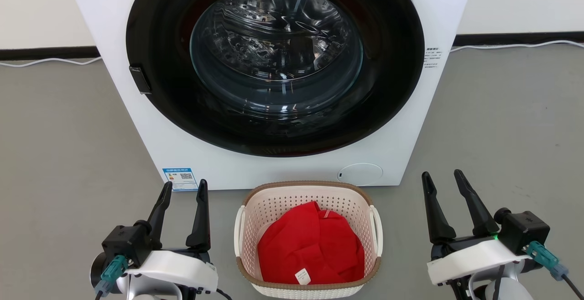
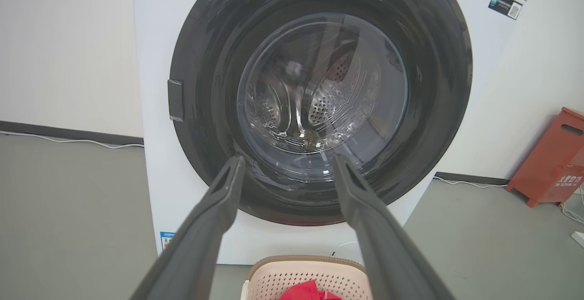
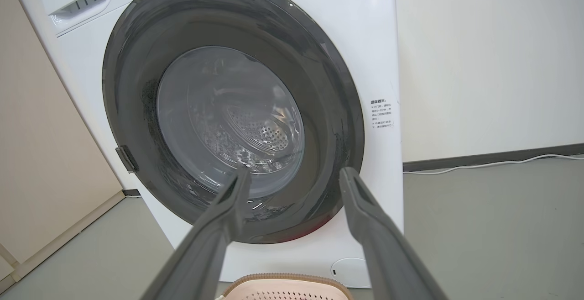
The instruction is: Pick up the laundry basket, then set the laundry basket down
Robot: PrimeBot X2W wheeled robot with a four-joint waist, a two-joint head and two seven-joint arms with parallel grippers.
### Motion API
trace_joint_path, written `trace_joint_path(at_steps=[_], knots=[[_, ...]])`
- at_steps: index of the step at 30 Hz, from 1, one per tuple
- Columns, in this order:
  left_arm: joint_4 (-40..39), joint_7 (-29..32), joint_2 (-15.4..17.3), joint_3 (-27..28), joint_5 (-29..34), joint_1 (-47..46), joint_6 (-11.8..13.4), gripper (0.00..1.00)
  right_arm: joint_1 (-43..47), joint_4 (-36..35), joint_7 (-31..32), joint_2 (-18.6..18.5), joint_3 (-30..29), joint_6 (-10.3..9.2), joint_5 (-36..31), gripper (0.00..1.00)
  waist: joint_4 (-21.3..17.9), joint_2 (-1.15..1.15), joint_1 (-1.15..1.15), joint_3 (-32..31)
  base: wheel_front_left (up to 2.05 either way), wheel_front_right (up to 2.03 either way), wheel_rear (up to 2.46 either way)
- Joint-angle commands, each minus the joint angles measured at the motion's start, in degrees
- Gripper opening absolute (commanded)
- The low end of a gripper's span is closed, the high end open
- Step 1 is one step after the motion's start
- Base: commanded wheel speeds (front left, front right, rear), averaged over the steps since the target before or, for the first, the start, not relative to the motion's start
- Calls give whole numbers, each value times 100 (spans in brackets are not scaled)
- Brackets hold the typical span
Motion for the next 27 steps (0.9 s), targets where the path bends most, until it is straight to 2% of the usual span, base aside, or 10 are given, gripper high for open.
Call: trace_joint_path(at_steps=[1, 25, 26, 27], knots=[[-172, -29, 35, 183, 52, -79, 17, 100, -16, -197, 42, 9, 107, 37, -47, 100, 6, 0, 1, 1, 0, 0, 0], [-203, -29, 33, 51, -227, -63, -40, 100, -35, -269, 182, 56, 62, 37, -49, 100, -16, 0, 1, 91, 0, 0, 0], [-59, 0, -3, -112, -214, 69, -15, 0, 27, -107, 171, 65, -66, 0, -2, 0, -16, 0, 1, 93, 0, 0, 0], [-30, 2, -5, -112, -216, 71, -17, 0, 30, -68, 170, 69, -64, -3, 1, 0, -18, 0, 1, 95, 0, 0, 0]])
